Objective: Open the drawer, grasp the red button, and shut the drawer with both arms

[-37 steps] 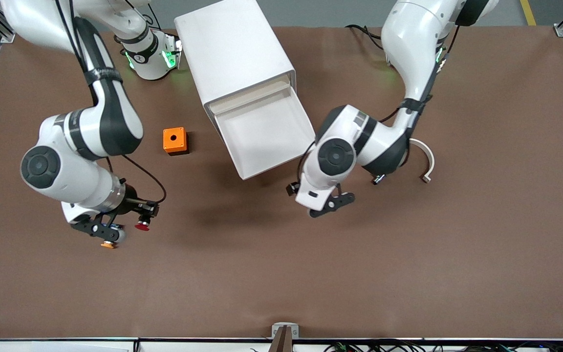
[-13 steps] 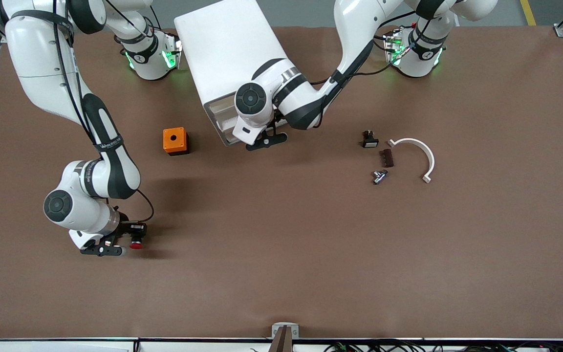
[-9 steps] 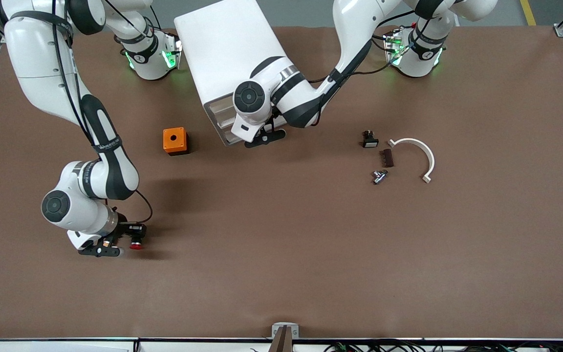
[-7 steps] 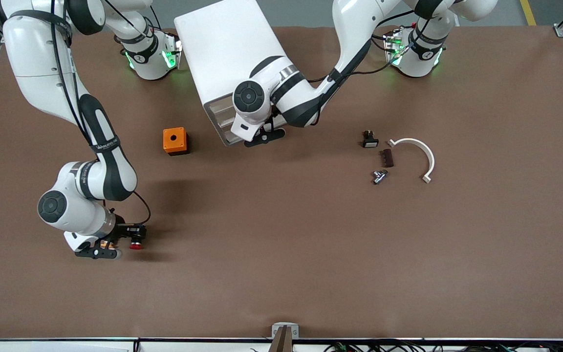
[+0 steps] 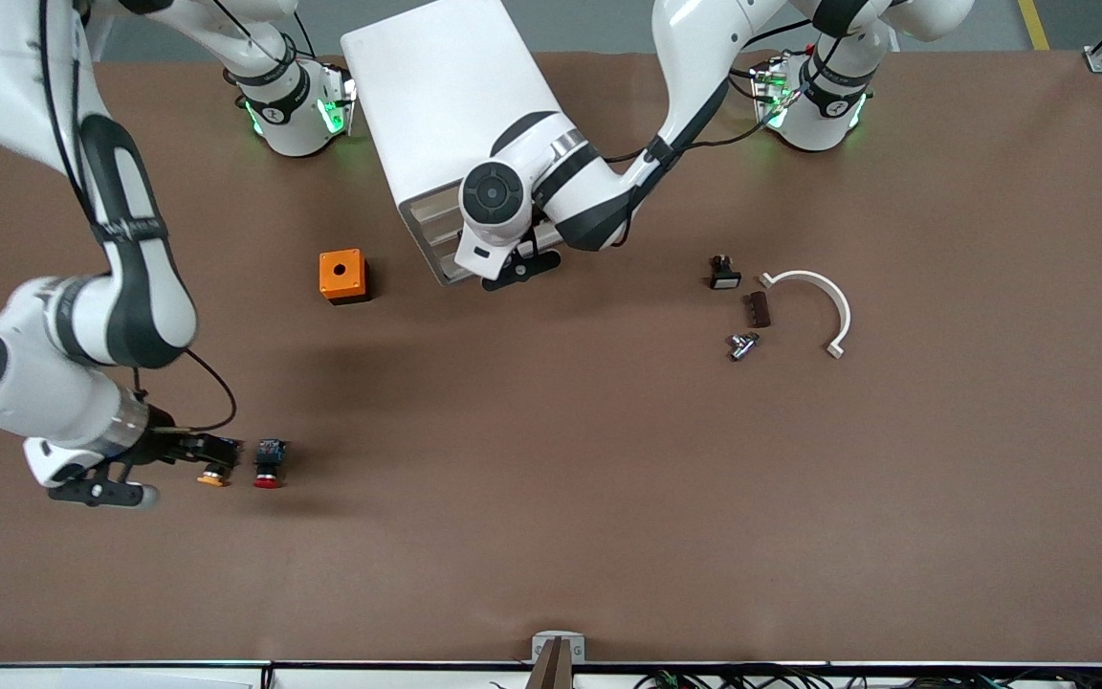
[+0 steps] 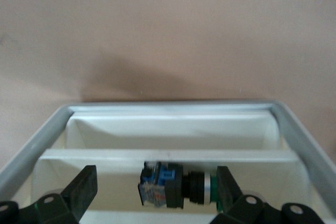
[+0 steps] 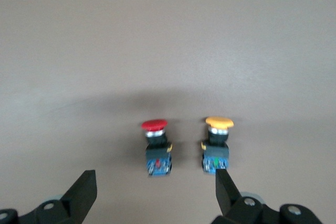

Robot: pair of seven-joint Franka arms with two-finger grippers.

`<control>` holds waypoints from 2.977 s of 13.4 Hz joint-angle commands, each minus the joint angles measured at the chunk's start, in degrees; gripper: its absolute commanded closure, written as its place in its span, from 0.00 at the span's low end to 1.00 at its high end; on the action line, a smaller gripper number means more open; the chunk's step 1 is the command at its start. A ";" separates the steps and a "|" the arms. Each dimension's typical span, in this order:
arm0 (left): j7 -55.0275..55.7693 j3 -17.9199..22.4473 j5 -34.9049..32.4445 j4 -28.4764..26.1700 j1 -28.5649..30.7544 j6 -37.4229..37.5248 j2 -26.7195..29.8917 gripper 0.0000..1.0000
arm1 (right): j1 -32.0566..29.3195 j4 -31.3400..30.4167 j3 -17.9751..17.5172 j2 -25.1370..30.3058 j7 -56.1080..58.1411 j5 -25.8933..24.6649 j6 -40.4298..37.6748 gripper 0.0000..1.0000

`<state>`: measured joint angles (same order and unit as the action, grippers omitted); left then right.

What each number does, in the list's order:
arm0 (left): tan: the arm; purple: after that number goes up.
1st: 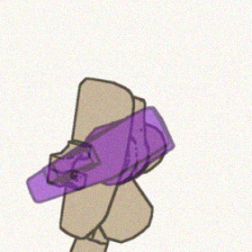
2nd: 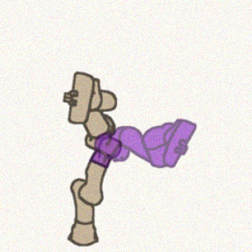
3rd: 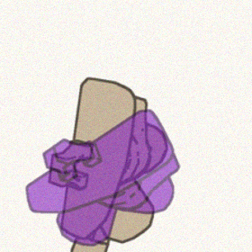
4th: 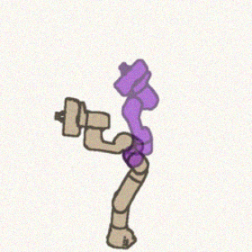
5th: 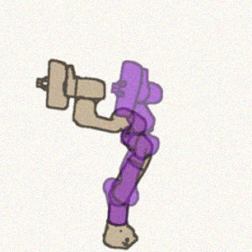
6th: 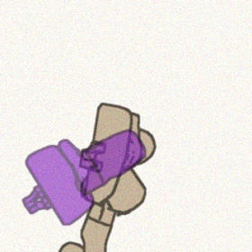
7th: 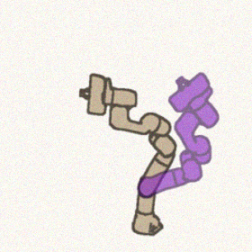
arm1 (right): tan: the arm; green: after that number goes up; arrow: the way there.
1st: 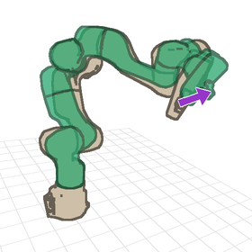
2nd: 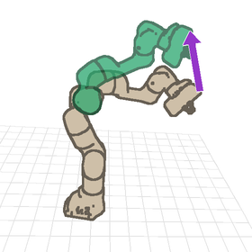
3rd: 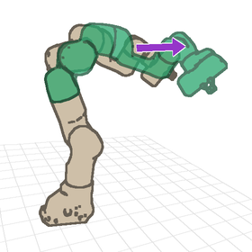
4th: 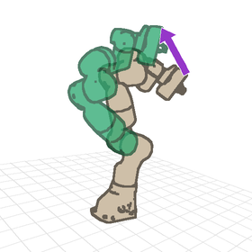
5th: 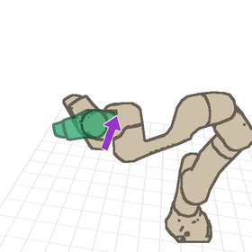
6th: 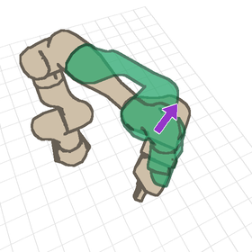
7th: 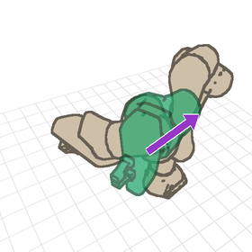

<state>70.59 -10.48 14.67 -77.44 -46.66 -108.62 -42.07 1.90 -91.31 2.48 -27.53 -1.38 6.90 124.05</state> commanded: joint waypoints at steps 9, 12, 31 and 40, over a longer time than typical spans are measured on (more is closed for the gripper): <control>-6.92 0.10 -15.99 -0.43 27.83 1.39 12.18 0.00 | -3.75 -2.12 -0.81 20.22 0.07 -2.95 -19.27 0.00; -19.48 0.19 -16.77 -0.34 35.55 5.94 16.74 0.00 | -3.75 -1.51 -1.07 24.70 0.59 -3.48 -24.72 0.00; -63.12 4.59 -16.51 -13.42 50.70 20.11 44.25 0.00 | -4.45 6.76 -1.08 25.33 -0.02 -2.68 -37.13 0.00; -63.12 2.57 -14.51 -23.98 50.52 18.35 52.97 0.00 | -4.19 6.93 -1.25 25.24 0.77 -4.17 -36.34 0.00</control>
<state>8.42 -7.44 -1.01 -98.88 3.68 -88.86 8.99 -1.19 -85.34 2.29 -2.09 -1.11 3.96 87.86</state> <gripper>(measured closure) 0.000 0.000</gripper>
